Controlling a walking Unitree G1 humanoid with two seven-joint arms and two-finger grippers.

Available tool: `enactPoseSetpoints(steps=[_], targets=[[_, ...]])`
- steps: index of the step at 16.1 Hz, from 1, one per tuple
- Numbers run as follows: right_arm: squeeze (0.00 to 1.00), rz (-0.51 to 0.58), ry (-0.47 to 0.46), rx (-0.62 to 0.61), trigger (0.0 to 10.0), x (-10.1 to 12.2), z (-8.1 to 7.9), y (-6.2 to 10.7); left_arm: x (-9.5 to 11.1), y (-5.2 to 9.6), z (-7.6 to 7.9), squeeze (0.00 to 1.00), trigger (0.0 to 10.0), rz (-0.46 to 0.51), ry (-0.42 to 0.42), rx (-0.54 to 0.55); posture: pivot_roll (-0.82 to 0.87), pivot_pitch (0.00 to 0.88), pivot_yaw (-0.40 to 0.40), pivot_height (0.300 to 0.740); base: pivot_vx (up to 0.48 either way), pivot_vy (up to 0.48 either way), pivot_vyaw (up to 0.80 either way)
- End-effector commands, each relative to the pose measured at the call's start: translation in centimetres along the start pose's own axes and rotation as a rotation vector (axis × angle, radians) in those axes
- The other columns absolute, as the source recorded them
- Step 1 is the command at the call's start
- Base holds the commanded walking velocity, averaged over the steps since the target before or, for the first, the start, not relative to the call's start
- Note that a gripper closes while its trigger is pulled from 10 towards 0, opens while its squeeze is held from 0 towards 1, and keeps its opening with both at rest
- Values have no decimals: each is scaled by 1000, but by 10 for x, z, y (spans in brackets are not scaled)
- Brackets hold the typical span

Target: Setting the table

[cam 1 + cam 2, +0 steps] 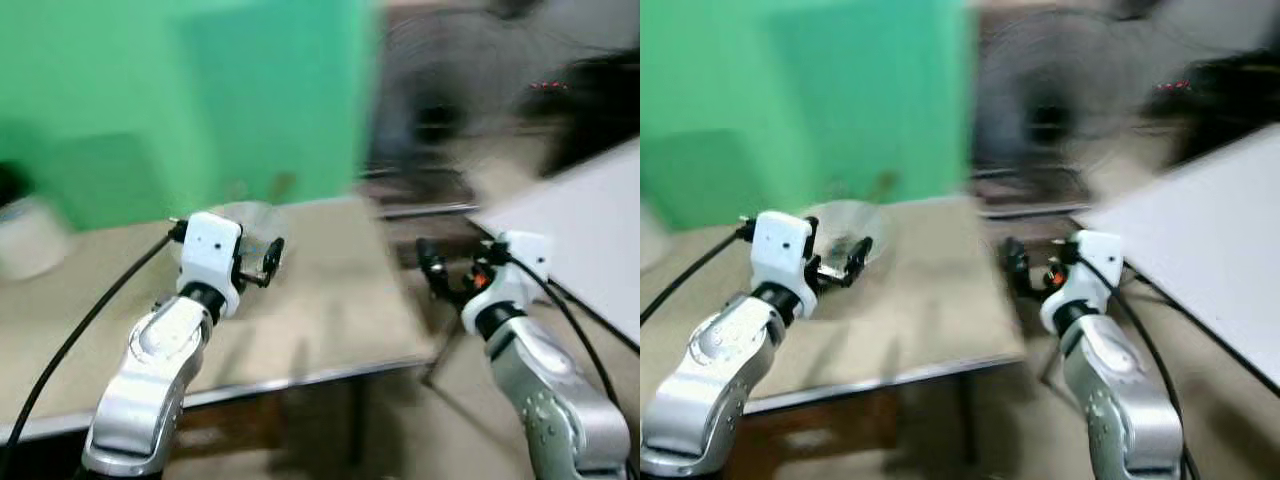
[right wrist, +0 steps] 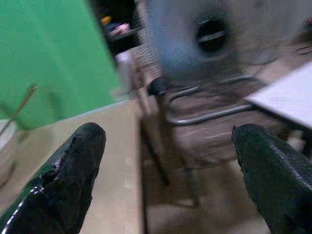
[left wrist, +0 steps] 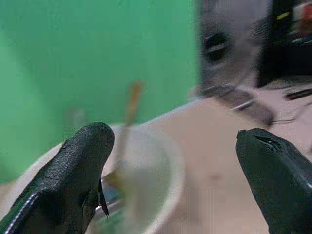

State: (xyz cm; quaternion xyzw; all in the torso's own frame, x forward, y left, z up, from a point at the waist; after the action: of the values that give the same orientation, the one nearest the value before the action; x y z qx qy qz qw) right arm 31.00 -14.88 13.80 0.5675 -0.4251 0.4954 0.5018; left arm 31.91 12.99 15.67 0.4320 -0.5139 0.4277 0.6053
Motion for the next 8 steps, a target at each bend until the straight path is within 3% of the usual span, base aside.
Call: enactPoseSetpoints(steps=[1,8], targets=[[0,18,1,27,10000,6,-10,0,0,1,-8,0,10000,0,7,22,-115,0,70,740,0,0,0],[0,6,41,121,10000,5,-20,-2,-3,7,-19,0,10000,-11,7,87,-99,0,55,740,0,0,0]])
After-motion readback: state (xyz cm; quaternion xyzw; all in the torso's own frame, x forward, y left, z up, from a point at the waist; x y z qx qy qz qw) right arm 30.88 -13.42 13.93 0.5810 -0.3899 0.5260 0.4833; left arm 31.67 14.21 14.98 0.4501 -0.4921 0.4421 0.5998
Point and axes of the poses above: a point about 5 cm out from each wrist's last joint towards the gripper, its own y axis pointing back from the gripper into the wrist, its own x axis along the axis of the wrist's last joint, z = x × y, the point moved 6 cm from there along -y, pointing out of the wrist towards the gripper, and after that the axes turned 14 degrees about y, right-handed, at the moved point
